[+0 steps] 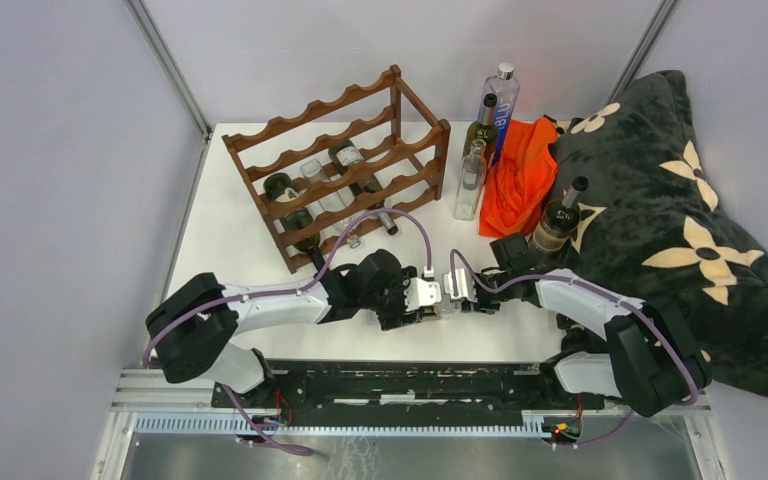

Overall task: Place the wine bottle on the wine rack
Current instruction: Adjust the wine bottle at the center of the board.

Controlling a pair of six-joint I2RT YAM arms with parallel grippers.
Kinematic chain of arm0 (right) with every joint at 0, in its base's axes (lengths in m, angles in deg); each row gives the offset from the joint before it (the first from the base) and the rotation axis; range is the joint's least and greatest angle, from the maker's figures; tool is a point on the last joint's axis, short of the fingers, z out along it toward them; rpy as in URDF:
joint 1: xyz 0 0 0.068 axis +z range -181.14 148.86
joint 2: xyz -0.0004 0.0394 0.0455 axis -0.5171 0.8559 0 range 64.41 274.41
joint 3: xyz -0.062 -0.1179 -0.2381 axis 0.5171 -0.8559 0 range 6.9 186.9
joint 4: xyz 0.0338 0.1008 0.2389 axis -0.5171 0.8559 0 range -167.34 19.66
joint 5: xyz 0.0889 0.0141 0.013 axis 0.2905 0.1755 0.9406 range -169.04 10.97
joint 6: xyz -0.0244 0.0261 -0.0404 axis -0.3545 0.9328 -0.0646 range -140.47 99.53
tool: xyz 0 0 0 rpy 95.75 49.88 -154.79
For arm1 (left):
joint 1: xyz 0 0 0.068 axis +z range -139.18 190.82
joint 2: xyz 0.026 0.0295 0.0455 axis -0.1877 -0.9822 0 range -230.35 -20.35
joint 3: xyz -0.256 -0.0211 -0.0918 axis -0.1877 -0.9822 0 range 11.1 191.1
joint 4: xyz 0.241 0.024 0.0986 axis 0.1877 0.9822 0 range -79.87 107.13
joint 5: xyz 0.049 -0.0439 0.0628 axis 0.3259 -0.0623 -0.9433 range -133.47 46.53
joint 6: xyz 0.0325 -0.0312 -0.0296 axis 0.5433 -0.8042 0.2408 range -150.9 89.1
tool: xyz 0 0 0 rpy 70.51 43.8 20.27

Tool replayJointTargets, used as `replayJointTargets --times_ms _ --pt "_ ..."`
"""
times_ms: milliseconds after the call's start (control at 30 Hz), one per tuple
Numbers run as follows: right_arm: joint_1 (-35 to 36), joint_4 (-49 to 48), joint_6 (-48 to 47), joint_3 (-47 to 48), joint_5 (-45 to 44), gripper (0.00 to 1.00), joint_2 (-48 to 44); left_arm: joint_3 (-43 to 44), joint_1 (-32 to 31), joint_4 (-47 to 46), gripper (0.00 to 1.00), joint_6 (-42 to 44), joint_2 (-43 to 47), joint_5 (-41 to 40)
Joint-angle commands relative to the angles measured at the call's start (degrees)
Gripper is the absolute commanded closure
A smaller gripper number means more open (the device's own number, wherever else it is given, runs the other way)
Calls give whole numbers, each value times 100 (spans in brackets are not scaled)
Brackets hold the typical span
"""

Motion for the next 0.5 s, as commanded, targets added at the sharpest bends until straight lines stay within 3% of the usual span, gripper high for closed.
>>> replayJointTargets --times_ms 0,67,100,233,300,467 --pt "-20 166 85 54 -156 100 -248 -197 -25 -1329 19 -405 774 -437" --pt "-117 241 75 54 -61 100 -342 -380 -25 -1480 3 -528 1101 -498" --pt "-184 284 74 67 5 100 -377 -442 -25 -1500 1 -617 1259 -539" --pt "-615 499 -49 134 354 100 -549 -392 -24 -1336 0 -1079 1817 -706" --pt "-794 732 -174 189 583 100 -629 -110 -23 -1112 0 -1703 2062 -820" --pt "-1034 1181 -514 320 984 100 -758 1657 -16 197 0 -3528 2046 -837"
